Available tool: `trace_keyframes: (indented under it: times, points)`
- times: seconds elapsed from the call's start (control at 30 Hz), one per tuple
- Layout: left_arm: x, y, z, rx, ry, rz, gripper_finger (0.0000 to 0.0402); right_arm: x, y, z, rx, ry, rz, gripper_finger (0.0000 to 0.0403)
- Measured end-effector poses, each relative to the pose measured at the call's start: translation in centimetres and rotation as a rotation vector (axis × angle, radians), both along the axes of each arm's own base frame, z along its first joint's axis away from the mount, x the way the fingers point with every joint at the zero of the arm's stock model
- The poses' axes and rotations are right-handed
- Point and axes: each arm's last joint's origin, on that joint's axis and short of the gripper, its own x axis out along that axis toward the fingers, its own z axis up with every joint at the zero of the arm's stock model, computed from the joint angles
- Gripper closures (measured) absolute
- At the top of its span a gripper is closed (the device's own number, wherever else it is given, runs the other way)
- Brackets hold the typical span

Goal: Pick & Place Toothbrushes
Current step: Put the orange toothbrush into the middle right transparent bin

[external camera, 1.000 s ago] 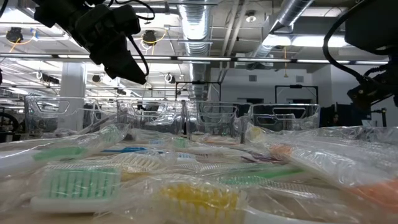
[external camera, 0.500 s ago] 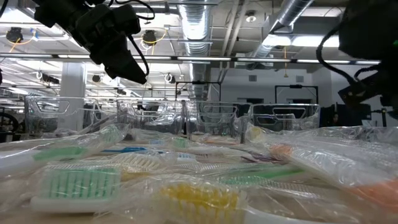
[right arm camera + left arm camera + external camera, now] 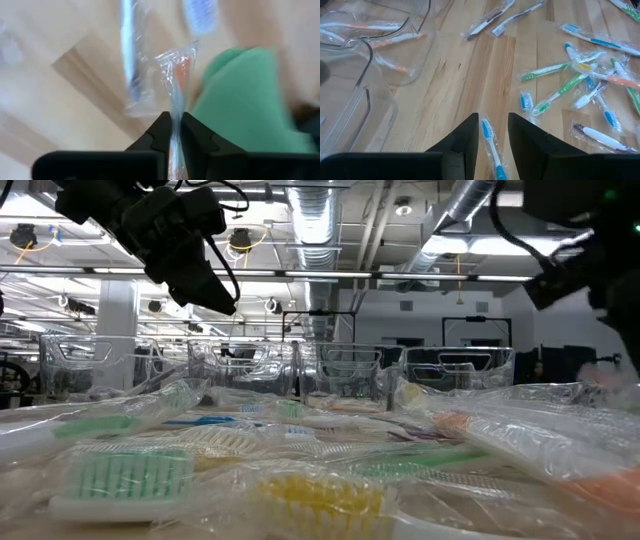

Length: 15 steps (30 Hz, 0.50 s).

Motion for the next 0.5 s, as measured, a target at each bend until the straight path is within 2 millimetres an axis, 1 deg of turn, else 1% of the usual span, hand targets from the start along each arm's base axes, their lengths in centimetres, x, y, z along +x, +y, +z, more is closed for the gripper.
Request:
trace_keyframes:
  times: [0.1, 0.2, 0.37, 0.5]
  points:
    - [0.0, 0.0, 0.0, 0.000, 0.000, -0.001, 0.0302, 0.8, 0.1, 1.8, -0.050, -0.035, 0.052, 0.0394]
    - [0.0, 0.0, 0.0, 0.000, 0.000, -0.001, 0.0302, 1.7, 0.1, 3.4, -0.090, -0.089, 0.117, 0.0389]
    - [0.0, 0.0, 0.0, -0.002, 0.003, -0.005, 0.0302, 4.4, -0.6, 6.0, -0.164, -0.258, 0.253, 0.0373]
    - [0.0, -0.1, 0.0, -0.002, 0.005, -0.006, 0.0302, 7.0, -2.0, 7.8, -0.202, -0.402, 0.390, 0.0387]
